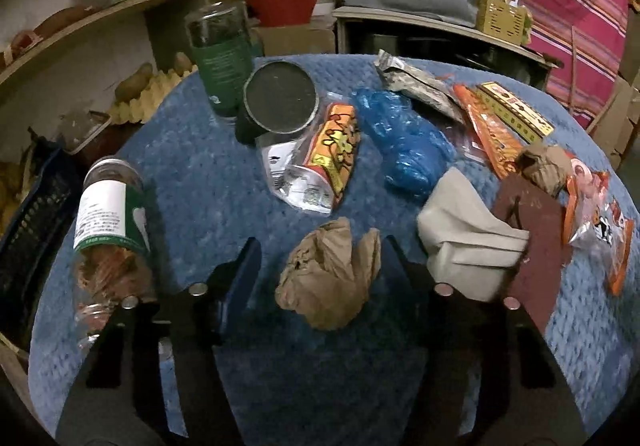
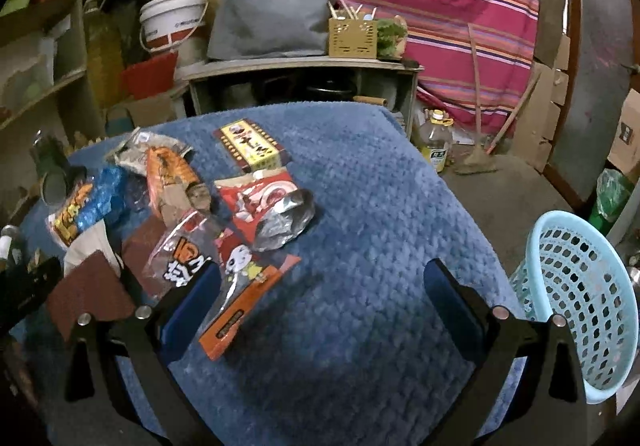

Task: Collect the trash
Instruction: 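Grasp the crumpled brown paper bag with the left tool while the right tool grasps the orange snack wrapper, then carry both items over the blue basket and open the left tool to drop the paper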

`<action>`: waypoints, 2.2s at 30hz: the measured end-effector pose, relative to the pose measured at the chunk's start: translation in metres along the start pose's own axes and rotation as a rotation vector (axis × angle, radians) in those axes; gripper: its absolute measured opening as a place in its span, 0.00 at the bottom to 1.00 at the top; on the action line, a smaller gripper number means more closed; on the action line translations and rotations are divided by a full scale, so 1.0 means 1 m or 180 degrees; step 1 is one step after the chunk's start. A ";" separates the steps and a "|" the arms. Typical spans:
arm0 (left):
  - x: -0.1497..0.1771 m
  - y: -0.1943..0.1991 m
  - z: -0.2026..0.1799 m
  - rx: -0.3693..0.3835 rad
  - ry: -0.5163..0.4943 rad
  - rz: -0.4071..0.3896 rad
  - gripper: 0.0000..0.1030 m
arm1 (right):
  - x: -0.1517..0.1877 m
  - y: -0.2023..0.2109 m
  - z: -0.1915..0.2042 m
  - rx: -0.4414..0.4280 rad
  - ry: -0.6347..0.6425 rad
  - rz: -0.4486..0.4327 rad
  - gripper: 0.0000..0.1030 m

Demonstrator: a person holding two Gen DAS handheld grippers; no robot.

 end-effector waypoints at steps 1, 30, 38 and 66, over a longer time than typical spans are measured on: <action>0.000 0.000 -0.001 0.0009 -0.0019 0.0005 0.47 | 0.000 0.000 0.001 -0.0014 0.0010 0.0009 0.96; -0.014 0.031 0.000 -0.0138 -0.0081 -0.0322 0.34 | 0.019 -0.023 0.027 -0.0579 -0.0074 0.0436 0.18; -0.014 0.045 0.002 -0.0186 -0.0040 -0.0398 0.33 | 0.010 -0.004 0.006 -0.0584 -0.0288 0.0141 0.12; -0.055 0.156 -0.184 0.0678 -0.0193 -0.0781 0.33 | -0.050 0.103 -0.192 -0.0055 -0.0582 -0.0611 0.12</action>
Point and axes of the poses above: each gripper's, at about its wrist camera, not at the fingertips, and y roughly against the way its jaws point, z to its left, x to its underside, the point moved 2 cm from there along -y, roughly the way its jaws point, and after that the axes turned 12 degrees about -z, right-handed, at the moved point
